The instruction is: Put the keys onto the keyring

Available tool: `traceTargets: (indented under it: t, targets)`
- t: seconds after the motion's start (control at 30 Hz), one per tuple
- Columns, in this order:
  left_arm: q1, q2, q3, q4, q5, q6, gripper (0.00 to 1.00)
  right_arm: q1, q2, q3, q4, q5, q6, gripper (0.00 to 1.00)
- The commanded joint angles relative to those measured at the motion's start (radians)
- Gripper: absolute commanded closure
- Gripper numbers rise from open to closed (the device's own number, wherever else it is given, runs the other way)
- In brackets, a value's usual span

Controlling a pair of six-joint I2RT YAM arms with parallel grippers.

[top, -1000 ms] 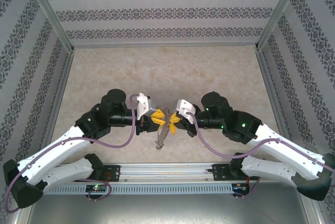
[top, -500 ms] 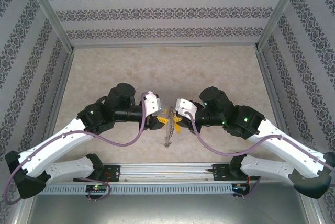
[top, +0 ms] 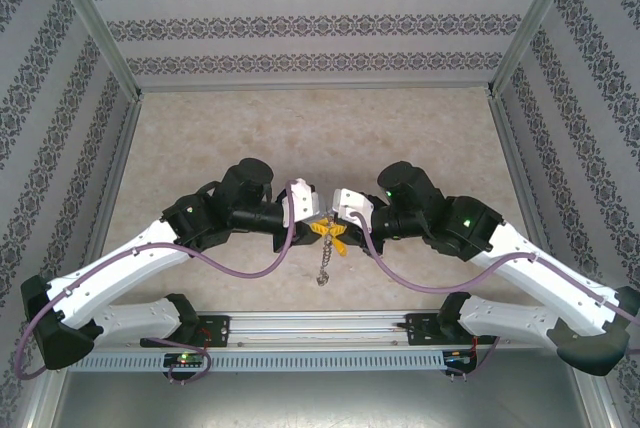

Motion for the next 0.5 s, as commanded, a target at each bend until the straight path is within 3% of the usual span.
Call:
traceTargets:
  t: [0.0, 0.03, 0.3, 0.47]
  targets:
    - [-0.016, 0.003, 0.03, -0.011, 0.009, 0.015, 0.93, -0.005, 0.001, 0.04, 0.02, -0.038, -0.023, 1.0]
    - [-0.017, 0.005, 0.029, -0.011, 0.012, 0.015, 1.0, -0.005, 0.002, 0.038, 0.02, -0.035, -0.023, 1.0]
    - [-0.017, -0.044, -0.021, 0.084, 0.027, -0.036, 1.0, -0.005, -0.024, -0.006, 0.062, -0.037, -0.006, 1.0]
    - [-0.012, -0.067, -0.059, 0.179, 0.058, -0.085, 1.0, -0.005, -0.076, -0.084, 0.151, -0.06, 0.036, 0.91]
